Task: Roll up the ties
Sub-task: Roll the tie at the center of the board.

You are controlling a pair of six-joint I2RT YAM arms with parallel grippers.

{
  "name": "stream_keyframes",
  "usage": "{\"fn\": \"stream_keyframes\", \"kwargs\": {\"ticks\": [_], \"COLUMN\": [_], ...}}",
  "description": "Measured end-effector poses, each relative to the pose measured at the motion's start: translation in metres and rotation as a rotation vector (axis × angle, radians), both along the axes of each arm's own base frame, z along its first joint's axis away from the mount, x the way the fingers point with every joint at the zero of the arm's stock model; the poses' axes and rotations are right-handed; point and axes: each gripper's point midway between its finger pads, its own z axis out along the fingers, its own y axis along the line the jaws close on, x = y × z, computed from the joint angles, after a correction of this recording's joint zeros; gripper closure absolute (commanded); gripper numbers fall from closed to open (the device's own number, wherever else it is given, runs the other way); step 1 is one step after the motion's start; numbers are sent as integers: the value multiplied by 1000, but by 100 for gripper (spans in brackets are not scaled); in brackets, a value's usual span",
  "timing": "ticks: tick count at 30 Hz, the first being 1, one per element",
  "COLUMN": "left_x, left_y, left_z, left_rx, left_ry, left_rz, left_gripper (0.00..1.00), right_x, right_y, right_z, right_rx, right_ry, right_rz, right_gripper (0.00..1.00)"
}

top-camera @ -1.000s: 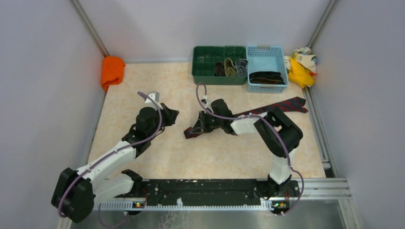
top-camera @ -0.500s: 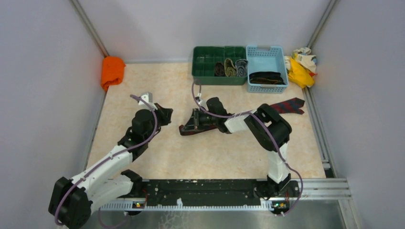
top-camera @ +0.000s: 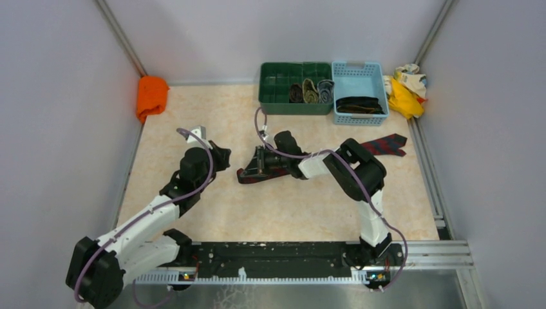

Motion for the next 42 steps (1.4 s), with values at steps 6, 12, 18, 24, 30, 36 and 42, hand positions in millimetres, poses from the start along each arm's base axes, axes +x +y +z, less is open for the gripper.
{"fn": "stream_keyframes", "kwargs": {"ticks": [6, 12, 18, 24, 30, 36, 42], "left_x": [1, 2, 7, 17, 30, 35, 34], "left_y": [-2, -7, -20, -40, -61, -79, -88], "left_z": [-12, -25, -29, -49, -63, -76, -96], "left_rx": [18, 35, 29, 44, 64, 63, 76], "left_ry": [31, 73, 81, 147, 194, 224, 276], "left_rz": [-4, -31, -75, -144, -215, -291, -340], "left_gripper": [100, 100, 100, 100, 100, 100, 100], "right_x": [3, 3, 3, 12, 13, 16, 23], "right_y": [-17, -38, -54, -66, -84, -99, -110], "right_z": [-12, -26, -19, -14, -38, -50, -44], "right_rx": [-4, -18, -25, -98, -241, -340, -403], "right_ry": [21, 59, 32, -43, -63, -90, -147], "right_rz": [-33, -70, -102, -142, -174, -205, -234], "right_gripper": [100, 100, 100, 100, 100, 100, 100]}}
